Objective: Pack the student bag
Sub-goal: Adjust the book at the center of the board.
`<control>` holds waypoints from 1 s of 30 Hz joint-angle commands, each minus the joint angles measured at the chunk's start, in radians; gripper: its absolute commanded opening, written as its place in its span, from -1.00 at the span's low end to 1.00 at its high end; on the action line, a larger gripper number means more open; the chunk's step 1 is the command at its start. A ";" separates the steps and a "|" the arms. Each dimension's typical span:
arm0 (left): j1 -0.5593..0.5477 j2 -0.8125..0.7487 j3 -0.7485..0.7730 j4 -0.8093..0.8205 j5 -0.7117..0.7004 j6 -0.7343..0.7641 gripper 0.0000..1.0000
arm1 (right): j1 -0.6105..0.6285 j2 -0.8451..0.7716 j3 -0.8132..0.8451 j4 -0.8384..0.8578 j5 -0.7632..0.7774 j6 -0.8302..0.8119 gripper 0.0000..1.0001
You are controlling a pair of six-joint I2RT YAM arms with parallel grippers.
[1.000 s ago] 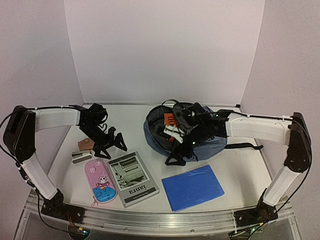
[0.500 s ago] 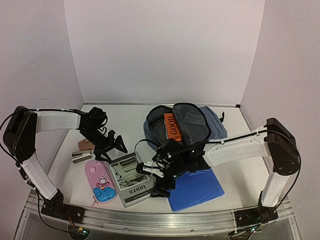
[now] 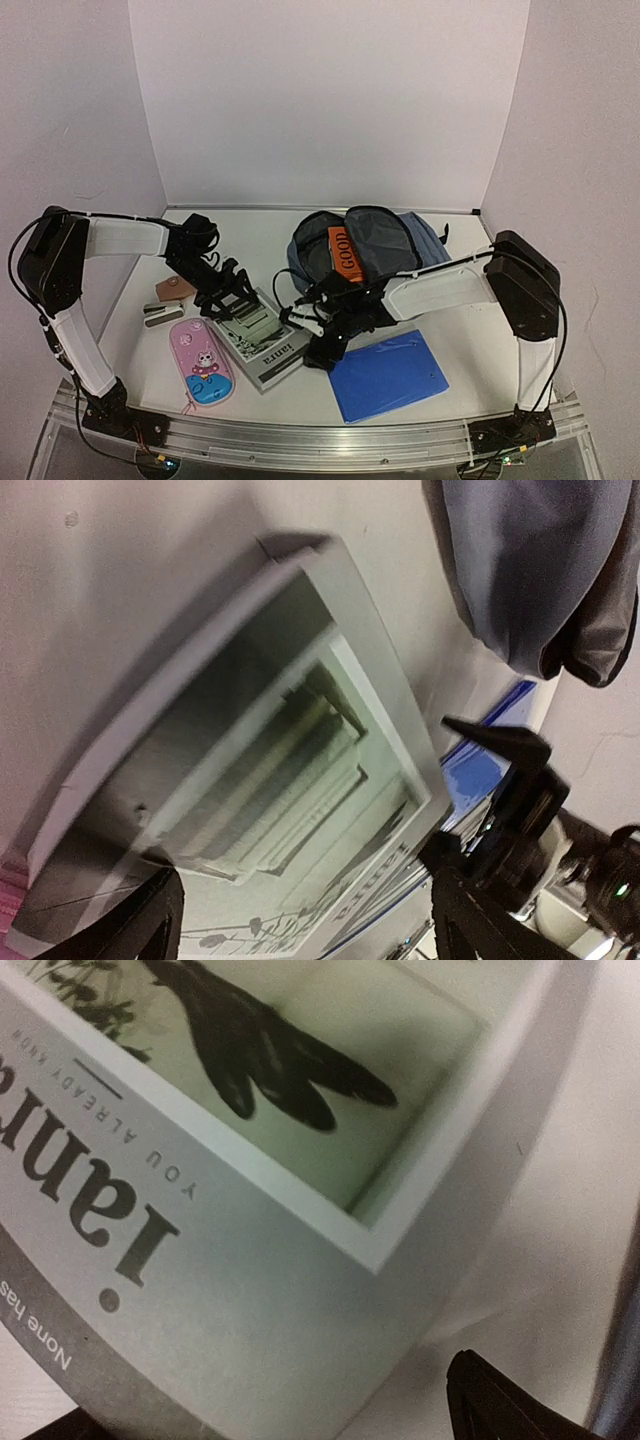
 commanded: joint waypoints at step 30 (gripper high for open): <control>0.124 0.088 0.089 -0.078 -0.019 0.125 0.51 | -0.169 0.079 0.179 -0.092 -0.568 0.560 0.58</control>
